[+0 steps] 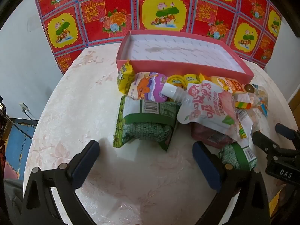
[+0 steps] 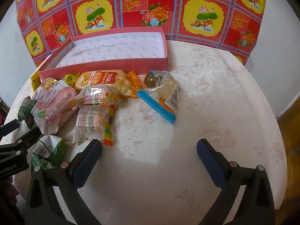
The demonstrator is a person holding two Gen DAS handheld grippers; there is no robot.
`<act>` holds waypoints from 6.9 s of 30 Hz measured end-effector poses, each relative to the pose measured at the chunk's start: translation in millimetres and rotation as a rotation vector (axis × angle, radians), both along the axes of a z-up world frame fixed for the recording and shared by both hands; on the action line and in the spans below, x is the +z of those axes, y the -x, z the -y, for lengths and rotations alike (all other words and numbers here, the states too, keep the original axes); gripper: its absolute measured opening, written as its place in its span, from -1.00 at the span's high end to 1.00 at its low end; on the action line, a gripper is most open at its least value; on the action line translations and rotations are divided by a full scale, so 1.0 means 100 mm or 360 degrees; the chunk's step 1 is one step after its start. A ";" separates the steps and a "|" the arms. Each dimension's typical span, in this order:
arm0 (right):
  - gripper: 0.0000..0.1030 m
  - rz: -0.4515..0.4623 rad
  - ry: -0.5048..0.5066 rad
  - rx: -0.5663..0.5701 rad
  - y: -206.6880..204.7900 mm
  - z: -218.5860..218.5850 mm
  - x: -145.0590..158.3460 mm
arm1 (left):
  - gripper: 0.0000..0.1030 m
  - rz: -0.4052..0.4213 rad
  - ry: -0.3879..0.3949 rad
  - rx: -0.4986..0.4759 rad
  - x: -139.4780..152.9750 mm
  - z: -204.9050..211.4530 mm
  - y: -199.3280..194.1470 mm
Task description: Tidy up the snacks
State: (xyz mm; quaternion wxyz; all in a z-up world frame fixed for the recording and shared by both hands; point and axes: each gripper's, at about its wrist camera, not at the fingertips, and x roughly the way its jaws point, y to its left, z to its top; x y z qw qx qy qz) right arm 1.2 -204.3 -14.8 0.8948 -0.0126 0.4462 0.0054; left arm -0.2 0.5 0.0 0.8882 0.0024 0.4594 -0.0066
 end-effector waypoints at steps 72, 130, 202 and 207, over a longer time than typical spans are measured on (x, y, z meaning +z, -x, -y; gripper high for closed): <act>-0.99 0.0010 -0.0001 -0.0001 0.01 0.01 0.00 | -0.97 -0.0006 -0.0017 -0.0001 0.00 0.00 0.00; -0.68 0.0145 -0.0184 0.0126 -0.22 0.22 0.29 | -0.45 0.0031 0.0060 -0.0047 0.20 -0.07 -0.17; 0.41 0.0115 -0.0349 0.0265 -0.65 0.22 0.78 | 0.10 0.0169 0.0133 -0.0186 0.83 0.15 -0.63; 0.41 0.0105 -0.0362 0.0270 -0.82 0.19 0.84 | 0.10 0.0153 0.0147 -0.0174 0.83 0.14 -0.88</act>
